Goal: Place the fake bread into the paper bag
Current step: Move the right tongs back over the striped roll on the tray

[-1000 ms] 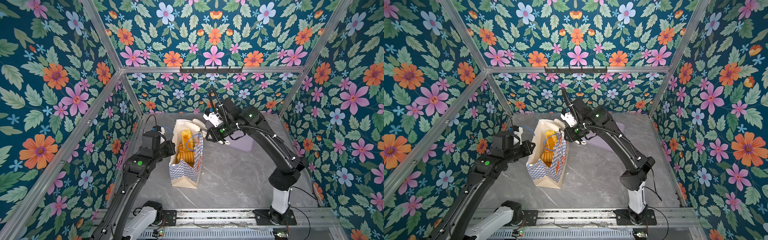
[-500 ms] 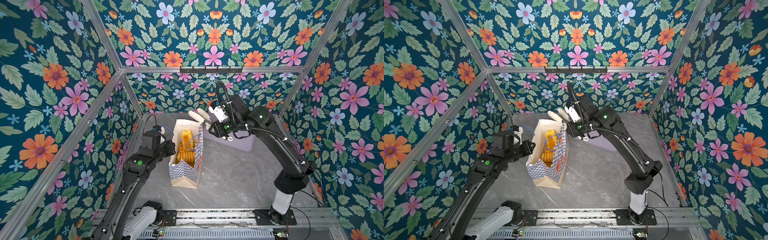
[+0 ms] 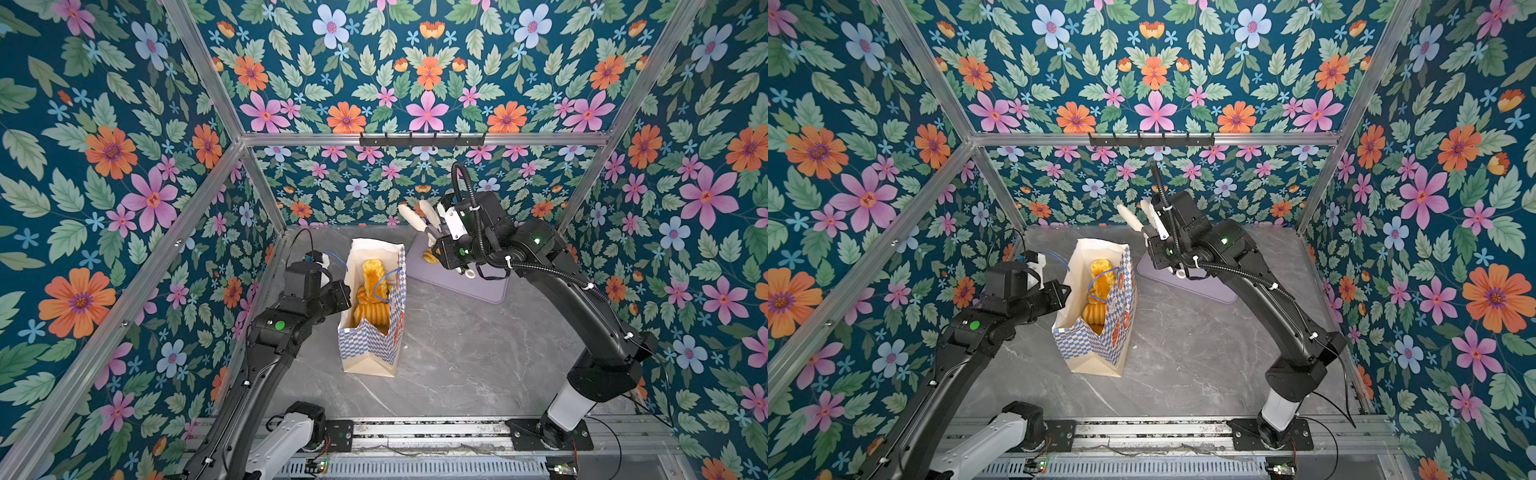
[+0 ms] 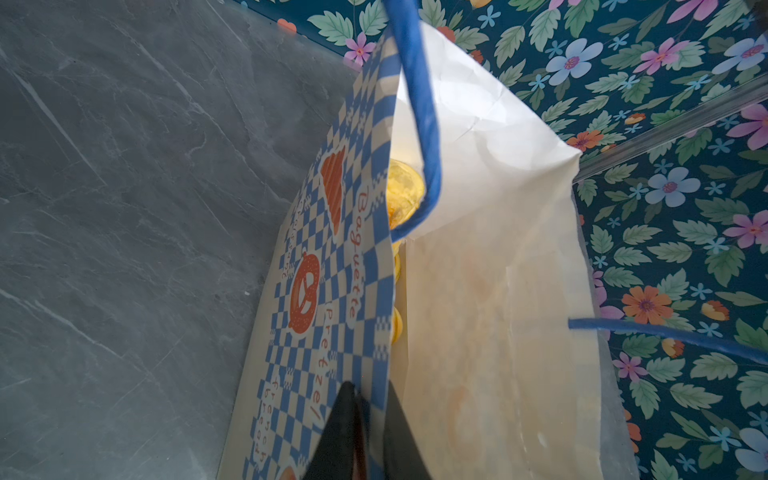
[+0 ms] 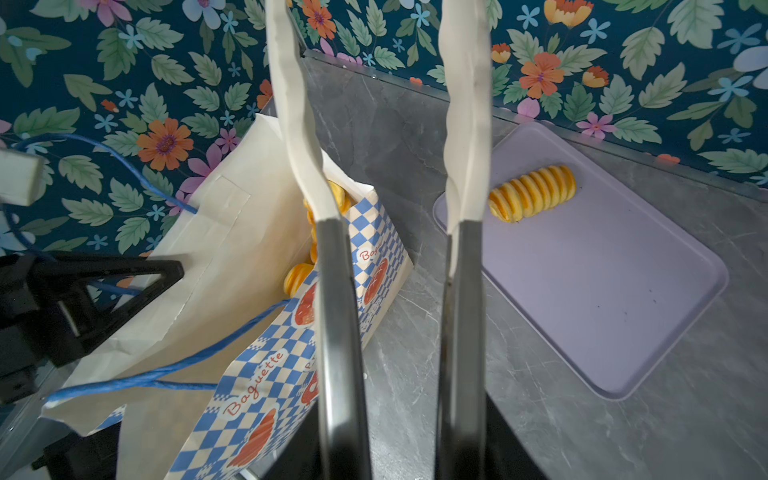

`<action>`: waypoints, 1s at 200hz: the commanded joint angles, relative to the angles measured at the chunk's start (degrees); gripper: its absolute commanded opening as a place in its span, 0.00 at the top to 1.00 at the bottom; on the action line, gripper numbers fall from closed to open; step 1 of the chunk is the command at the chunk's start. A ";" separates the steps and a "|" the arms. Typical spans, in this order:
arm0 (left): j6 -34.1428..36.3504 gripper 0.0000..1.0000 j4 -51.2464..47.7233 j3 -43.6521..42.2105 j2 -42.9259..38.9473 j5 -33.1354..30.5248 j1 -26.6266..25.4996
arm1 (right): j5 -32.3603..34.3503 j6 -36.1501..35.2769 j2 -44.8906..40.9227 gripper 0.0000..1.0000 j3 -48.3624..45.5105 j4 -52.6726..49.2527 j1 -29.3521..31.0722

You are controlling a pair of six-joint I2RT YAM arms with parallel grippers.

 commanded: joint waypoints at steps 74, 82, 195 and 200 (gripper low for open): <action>0.20 0.86 0.57 0.11 0.07 -0.17 0.06 | -4.24 7.70 -0.48 0.57 -9.40 5.93 -7.97; 0.22 0.86 0.57 0.10 0.08 -0.17 0.06 | -4.41 8.10 0.07 0.56 -9.98 6.07 -8.38; 0.39 0.86 0.73 -0.24 -0.20 0.17 0.02 | -8.30 10.25 15.21 0.59 -8.47 7.05 -10.93; 0.34 0.86 0.75 -0.24 -0.19 0.15 0.01 | -8.73 10.33 16.19 0.59 -7.66 6.83 -10.95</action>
